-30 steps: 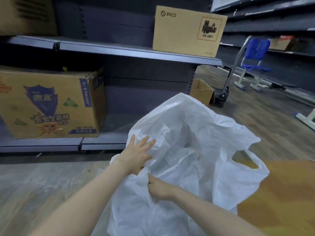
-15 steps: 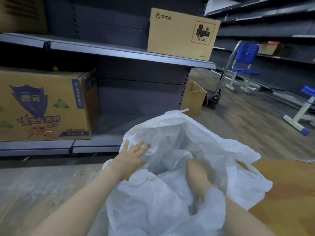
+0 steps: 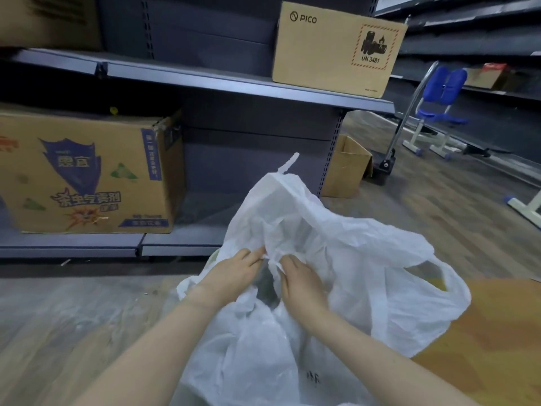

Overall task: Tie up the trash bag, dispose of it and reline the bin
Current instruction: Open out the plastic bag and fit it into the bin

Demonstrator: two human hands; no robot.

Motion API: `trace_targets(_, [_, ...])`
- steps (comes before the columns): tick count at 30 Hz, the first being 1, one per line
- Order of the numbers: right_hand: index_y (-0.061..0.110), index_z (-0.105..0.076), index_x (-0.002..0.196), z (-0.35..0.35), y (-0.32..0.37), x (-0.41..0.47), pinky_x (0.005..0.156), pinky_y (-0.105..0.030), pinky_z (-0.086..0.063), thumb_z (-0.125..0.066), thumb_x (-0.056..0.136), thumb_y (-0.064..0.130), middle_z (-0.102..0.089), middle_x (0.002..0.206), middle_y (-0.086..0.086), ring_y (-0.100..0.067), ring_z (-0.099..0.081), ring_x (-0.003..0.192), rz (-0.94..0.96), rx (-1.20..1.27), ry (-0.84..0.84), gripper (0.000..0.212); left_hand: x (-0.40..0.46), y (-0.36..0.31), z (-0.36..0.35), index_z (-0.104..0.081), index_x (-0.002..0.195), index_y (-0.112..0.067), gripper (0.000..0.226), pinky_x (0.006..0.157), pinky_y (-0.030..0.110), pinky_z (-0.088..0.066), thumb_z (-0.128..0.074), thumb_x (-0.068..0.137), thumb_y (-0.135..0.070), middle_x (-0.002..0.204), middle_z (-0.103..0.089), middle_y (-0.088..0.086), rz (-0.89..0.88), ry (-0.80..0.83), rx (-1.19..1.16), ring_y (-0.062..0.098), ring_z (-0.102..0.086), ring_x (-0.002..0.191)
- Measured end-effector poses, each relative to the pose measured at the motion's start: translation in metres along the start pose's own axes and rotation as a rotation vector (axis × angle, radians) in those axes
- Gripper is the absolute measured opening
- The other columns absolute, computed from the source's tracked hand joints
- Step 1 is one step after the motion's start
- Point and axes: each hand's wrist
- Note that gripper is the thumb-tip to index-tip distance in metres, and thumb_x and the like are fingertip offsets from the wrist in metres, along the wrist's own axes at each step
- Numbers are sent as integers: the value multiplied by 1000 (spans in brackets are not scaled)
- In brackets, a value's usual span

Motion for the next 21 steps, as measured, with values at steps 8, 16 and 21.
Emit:
trace_targets(8, [2, -57, 118, 19, -39, 1, 93, -33, -45, -37, 97, 9, -58, 124, -15, -29, -56, 113, -120, -434, 535, 29, -6, -12, 10, -57, 123, -17, 31, 105, 37, -31, -44, 97, -25, 160, -2, 4, -67, 109, -72, 22, -20, 140])
trace_targets(16, [13, -58, 101, 23, -86, -23, 85, -29, -44, -35, 99, 14, -60, 121, -10, -25, -58, 110, -312, -356, 502, 23, 4, -53, 21, -46, 130, -15, 44, 89, 39, -46, -56, 88, -21, 146, -25, 13, 20, 359, -223, 28, -38, 125])
trace_targets(21, [16, -48, 93, 43, -49, -6, 70, -32, -37, -31, 101, 17, -64, 103, -10, -28, -60, 95, -317, -80, -63, 19, 10, -50, 29, -50, 114, -7, 35, 64, 33, -33, -53, 81, 3, 123, -41, 9, 34, 221, -57, 27, -47, 110])
Point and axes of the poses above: each hand's wrist, its own x-axis towards the middle knuckle, its own z-axis out of the back of the hand, y = z × x
